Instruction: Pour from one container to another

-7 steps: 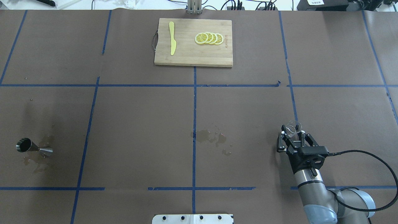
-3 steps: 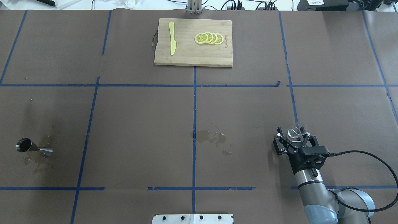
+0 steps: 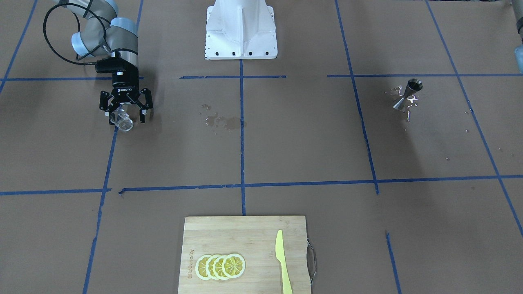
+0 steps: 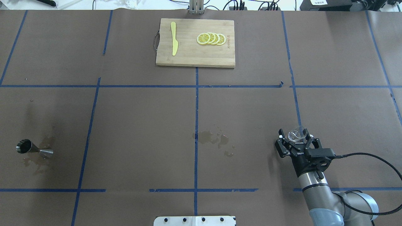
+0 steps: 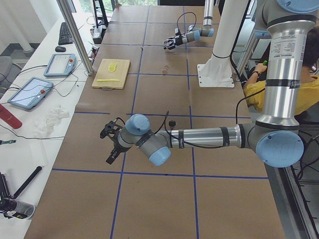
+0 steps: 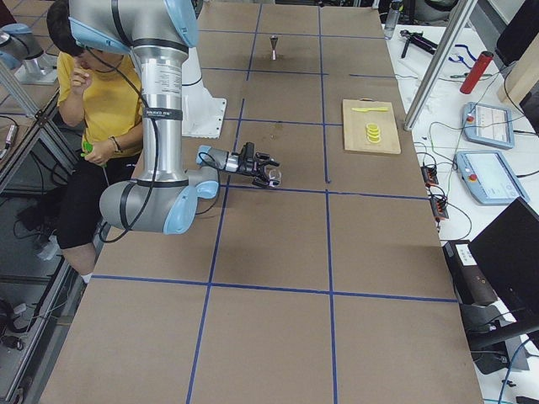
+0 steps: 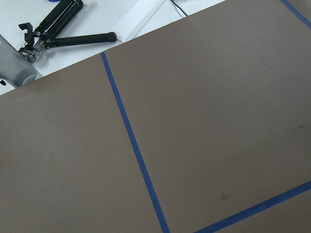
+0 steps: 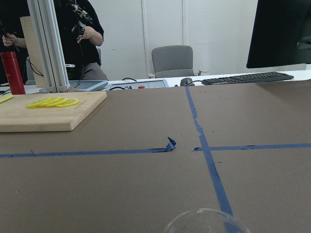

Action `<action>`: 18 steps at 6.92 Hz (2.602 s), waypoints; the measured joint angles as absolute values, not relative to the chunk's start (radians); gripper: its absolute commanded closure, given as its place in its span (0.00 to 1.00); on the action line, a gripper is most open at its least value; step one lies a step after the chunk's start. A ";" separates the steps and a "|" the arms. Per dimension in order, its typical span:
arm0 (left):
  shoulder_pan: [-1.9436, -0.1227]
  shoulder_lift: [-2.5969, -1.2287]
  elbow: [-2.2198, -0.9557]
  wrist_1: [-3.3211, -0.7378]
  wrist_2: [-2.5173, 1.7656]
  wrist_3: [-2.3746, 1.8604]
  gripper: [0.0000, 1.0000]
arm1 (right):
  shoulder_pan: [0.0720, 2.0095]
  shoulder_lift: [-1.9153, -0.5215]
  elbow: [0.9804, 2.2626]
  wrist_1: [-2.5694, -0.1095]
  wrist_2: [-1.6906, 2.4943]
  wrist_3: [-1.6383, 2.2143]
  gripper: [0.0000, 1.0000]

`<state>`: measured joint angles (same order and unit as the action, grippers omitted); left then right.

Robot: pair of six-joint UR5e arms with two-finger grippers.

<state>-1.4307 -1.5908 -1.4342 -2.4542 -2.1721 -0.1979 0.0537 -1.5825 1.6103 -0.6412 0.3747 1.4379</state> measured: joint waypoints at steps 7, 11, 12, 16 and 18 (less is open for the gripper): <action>-1.430 -1.578 -1.450 -2.455 -2.172 -0.198 0.00 | 0.003 -1.655 1.694 -0.534 0.317 1.427 0.00; -1.430 -1.575 -1.451 -2.459 -2.173 -0.234 0.00 | 0.016 -1.845 1.866 -0.529 0.391 1.379 0.00; -1.429 -1.570 -1.449 -2.460 -2.174 -0.236 0.00 | 0.068 -1.864 1.890 -0.529 0.470 1.337 0.00; -1.429 -1.558 -1.447 -2.461 -2.201 -0.232 0.00 | 0.495 -1.841 1.903 -0.533 0.992 1.043 0.00; -1.433 -1.551 -1.462 -2.458 -2.291 -0.229 0.00 | 0.735 -1.832 1.873 -0.552 1.316 0.872 0.00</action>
